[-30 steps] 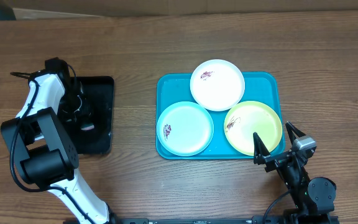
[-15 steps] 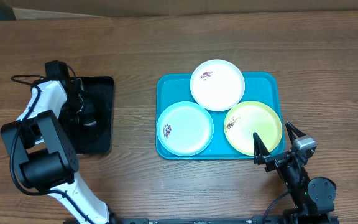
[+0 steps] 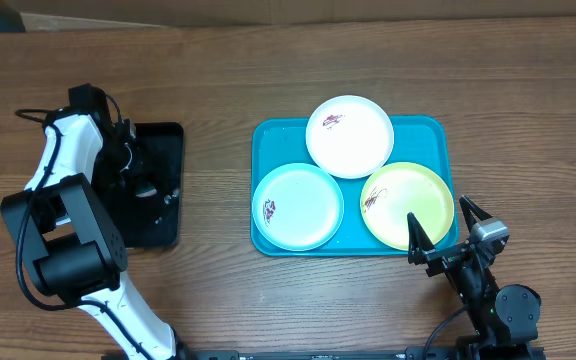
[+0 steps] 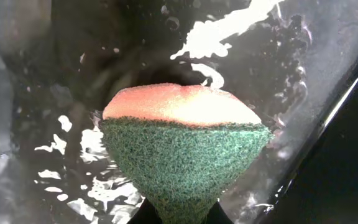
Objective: Clean dirty plates on tray and stack at the side
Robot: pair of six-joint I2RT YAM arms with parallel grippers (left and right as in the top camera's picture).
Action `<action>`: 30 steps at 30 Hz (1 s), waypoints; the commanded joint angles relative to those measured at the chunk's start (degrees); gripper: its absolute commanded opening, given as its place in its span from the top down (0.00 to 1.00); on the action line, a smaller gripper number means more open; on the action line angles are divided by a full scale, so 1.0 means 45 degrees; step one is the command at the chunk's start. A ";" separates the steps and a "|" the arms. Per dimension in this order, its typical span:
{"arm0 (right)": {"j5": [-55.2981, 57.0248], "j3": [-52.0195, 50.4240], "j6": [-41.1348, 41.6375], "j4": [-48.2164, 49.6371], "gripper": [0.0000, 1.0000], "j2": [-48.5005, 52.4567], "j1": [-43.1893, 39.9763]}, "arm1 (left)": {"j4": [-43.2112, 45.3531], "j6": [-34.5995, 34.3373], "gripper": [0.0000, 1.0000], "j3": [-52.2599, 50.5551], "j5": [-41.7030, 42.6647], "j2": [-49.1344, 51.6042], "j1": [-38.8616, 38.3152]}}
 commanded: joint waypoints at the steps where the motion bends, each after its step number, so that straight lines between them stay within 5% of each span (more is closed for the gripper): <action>1: -0.0053 -0.0126 0.0083 0.0068 0.00 -0.0078 0.0024 | 0.0311 0.0058 0.96 -0.0636 0.0175 0.0121 -0.0063; 8: -0.0053 -0.0126 0.0083 0.0068 0.00 -0.0078 0.0024 | 0.0913 0.0063 0.96 -0.1666 0.0180 0.0087 -0.0039; 17: -0.0053 -0.0126 0.0083 0.0073 0.00 -0.0078 0.0024 | -0.2657 0.0049 0.96 0.2749 0.0481 0.0063 0.0092; 23: -0.0053 -0.0126 0.0083 0.0068 0.00 -0.0078 0.0024 | -0.5484 0.0049 0.96 0.6037 0.2875 0.0058 0.0083; 30: -0.0053 -0.0126 0.0083 0.0068 0.00 -0.0078 0.0024 | -0.5945 0.0053 0.96 0.5969 0.3983 0.0063 0.0068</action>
